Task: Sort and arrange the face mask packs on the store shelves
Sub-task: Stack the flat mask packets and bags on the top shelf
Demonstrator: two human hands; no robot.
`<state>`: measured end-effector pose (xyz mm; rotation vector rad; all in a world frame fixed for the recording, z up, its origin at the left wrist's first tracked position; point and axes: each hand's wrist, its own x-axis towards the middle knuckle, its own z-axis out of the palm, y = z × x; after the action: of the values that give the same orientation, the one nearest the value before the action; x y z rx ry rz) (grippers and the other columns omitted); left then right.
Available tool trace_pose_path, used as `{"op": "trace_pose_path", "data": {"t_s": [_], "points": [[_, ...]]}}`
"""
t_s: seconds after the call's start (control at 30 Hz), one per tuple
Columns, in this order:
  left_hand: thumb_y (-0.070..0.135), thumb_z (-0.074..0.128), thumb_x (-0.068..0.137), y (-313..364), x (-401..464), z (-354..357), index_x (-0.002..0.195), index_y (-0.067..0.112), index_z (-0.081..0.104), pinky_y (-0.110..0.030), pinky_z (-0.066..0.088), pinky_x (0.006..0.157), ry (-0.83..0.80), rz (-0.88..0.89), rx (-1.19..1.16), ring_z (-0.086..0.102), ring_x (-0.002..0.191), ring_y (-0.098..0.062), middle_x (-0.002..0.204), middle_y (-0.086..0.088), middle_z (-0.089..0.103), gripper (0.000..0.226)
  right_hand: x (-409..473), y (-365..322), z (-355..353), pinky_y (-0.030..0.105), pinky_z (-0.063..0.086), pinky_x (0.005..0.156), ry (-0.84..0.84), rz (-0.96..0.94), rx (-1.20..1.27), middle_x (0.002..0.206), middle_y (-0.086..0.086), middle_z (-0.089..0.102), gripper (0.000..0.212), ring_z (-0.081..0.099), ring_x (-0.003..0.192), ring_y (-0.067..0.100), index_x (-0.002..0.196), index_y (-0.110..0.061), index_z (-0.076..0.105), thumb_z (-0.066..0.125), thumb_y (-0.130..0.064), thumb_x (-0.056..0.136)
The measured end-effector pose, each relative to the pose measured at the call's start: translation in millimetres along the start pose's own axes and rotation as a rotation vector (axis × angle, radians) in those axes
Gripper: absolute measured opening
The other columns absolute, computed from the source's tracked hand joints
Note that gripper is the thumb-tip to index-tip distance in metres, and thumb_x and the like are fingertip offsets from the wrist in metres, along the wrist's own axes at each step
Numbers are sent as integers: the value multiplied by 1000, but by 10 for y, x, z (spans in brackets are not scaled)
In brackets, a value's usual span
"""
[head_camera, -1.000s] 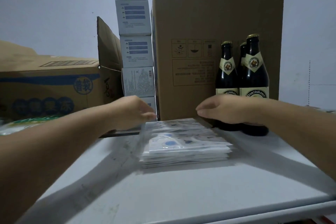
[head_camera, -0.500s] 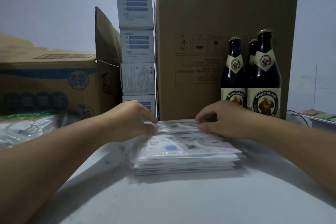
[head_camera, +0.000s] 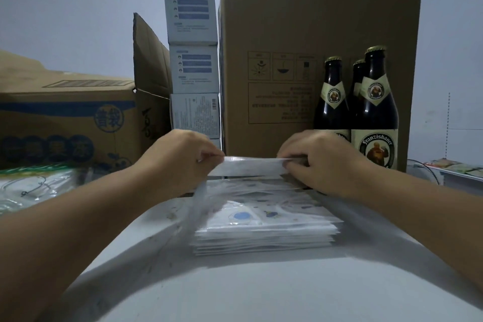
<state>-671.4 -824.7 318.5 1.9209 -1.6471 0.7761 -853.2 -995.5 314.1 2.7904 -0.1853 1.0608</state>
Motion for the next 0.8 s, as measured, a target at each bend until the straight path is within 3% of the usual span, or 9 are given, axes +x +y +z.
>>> {"op": "trace_pose_path", "data": {"t_s": [0.13, 0.2, 0.27, 0.37, 0.53, 0.63, 0.7, 0.8], "points": [[35, 57, 80, 154, -23, -373, 95, 25, 77, -22, 58, 70, 86, 72, -38, 66, 71, -2, 83, 14, 71, 27, -43, -58, -306, 27, 56, 70, 184, -117, 188, 88, -8, 72, 15, 66, 79, 6, 89, -18, 77, 69, -11, 79], [41, 59, 73, 209, -59, -533, 86, 33, 78, -15, 56, 65, 8, 96, -125, 67, 68, 2, 75, 21, 70, 24, -114, -49, -458, 27, 57, 70, 26, -84, 421, 85, -8, 73, 12, 68, 80, 10, 86, -25, 78, 72, -19, 78], [43, 63, 69, 244, -98, -595, 79, 39, 76, -11, 53, 62, -186, 107, -196, 67, 66, 4, 71, 22, 71, 17, -184, -40, -529, 29, 58, 78, -250, -49, 550, 91, -5, 73, 16, 69, 86, 13, 88, -28, 77, 76, -16, 78], [52, 67, 65, 271, -135, -525, 79, 42, 75, -9, 51, 59, -448, 109, -173, 66, 66, 4, 72, 25, 70, 19, -222, -35, -515, 27, 53, 92, -502, -2, 532, 102, -15, 71, 24, 66, 99, 5, 91, -35, 76, 79, -18, 76], [68, 75, 55, 274, -160, -384, 97, 49, 66, -18, 56, 68, -623, 84, -119, 64, 78, 7, 87, 31, 65, 47, -226, -94, -498, 26, 41, 103, -705, 71, 387, 117, -37, 57, 46, 52, 112, -11, 105, -58, 63, 74, -61, 61], [66, 77, 57, 294, -166, -350, 98, 49, 64, -16, 56, 68, -659, 87, -101, 63, 80, 7, 90, 34, 63, 46, -236, -101, -454, 23, 41, 101, -718, 80, 341, 117, -41, 54, 48, 49, 110, -15, 106, -63, 58, 73, -66, 61], [75, 69, 54, 291, -170, -360, 96, 51, 65, -13, 54, 68, -651, 72, -90, 62, 80, 9, 91, 38, 61, 49, -241, -94, -420, 24, 45, 97, -690, 93, 335, 116, -37, 56, 44, 52, 108, -12, 107, -62, 59, 71, -67, 65], [87, 43, 53, 239, -140, -351, 96, 52, 64, -7, 52, 64, -451, 36, -106, 61, 79, 15, 88, 38, 62, 59, -202, -60, -341, 24, 51, 92, -523, 150, 399, 111, -29, 64, 36, 59, 104, -7, 101, -54, 65, 54, -74, 73]]}}
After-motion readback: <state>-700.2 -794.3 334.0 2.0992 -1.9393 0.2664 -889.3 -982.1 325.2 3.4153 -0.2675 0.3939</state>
